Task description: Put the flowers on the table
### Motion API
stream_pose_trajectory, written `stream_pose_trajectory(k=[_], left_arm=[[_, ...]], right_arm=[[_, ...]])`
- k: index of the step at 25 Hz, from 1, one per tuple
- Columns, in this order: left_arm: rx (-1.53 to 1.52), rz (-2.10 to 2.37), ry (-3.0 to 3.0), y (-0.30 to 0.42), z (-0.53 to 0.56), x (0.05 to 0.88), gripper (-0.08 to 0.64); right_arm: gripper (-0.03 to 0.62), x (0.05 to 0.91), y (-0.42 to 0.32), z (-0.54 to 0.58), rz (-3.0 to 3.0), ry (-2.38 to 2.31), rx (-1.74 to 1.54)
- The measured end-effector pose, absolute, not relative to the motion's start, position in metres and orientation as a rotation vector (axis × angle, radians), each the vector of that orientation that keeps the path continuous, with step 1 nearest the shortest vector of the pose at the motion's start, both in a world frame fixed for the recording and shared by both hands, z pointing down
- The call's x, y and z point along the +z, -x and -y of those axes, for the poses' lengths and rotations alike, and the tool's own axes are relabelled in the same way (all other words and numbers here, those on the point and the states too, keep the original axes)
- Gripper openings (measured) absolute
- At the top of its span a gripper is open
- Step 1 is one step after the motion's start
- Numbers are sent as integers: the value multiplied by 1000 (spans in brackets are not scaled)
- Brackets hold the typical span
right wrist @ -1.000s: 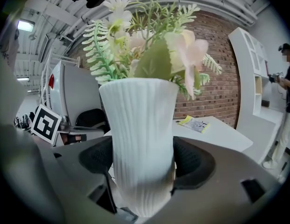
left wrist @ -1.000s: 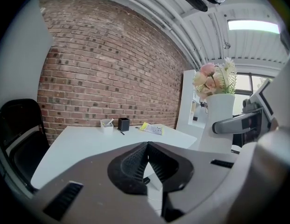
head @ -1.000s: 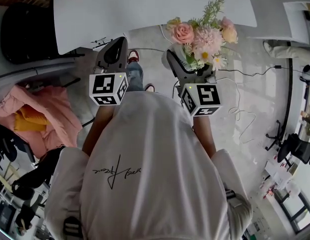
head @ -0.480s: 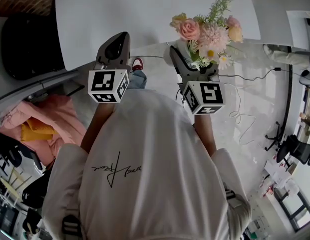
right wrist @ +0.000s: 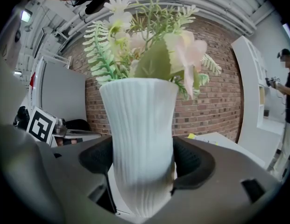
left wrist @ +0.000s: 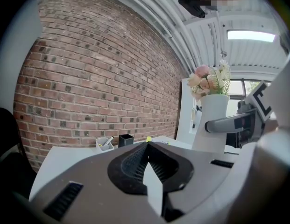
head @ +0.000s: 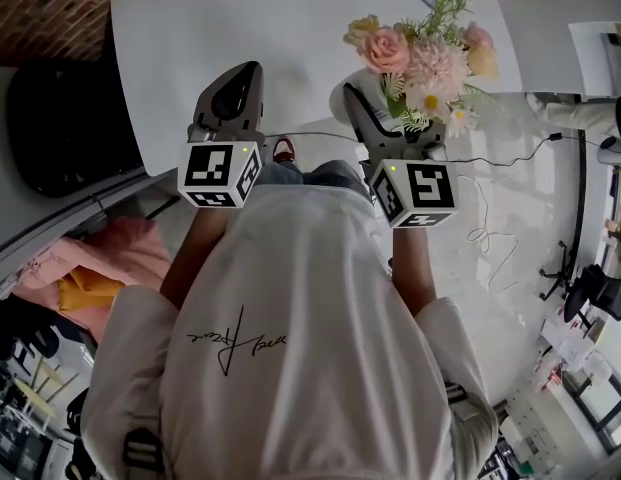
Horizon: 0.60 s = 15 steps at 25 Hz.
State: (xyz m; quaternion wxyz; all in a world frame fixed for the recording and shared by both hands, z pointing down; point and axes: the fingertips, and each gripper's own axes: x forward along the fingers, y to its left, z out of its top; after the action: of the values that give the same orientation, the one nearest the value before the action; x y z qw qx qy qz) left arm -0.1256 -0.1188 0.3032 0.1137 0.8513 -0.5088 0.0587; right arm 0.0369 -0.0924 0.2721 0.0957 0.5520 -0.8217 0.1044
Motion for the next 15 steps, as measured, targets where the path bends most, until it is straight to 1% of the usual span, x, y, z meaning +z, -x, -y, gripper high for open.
stream_pose_trajectory(k=[6, 12, 15], left_arm=[[182, 1439, -2510, 124, 136, 309, 5], [228, 1435, -2501, 110, 155, 315, 5], [238, 1441, -2473, 116, 162, 321, 5]], right_arm=[[391, 261, -32, 118, 2455, -1641, 234], [391, 260, -43, 140, 2476, -1643, 240], [391, 262, -35, 148, 2496, -1631, 233]])
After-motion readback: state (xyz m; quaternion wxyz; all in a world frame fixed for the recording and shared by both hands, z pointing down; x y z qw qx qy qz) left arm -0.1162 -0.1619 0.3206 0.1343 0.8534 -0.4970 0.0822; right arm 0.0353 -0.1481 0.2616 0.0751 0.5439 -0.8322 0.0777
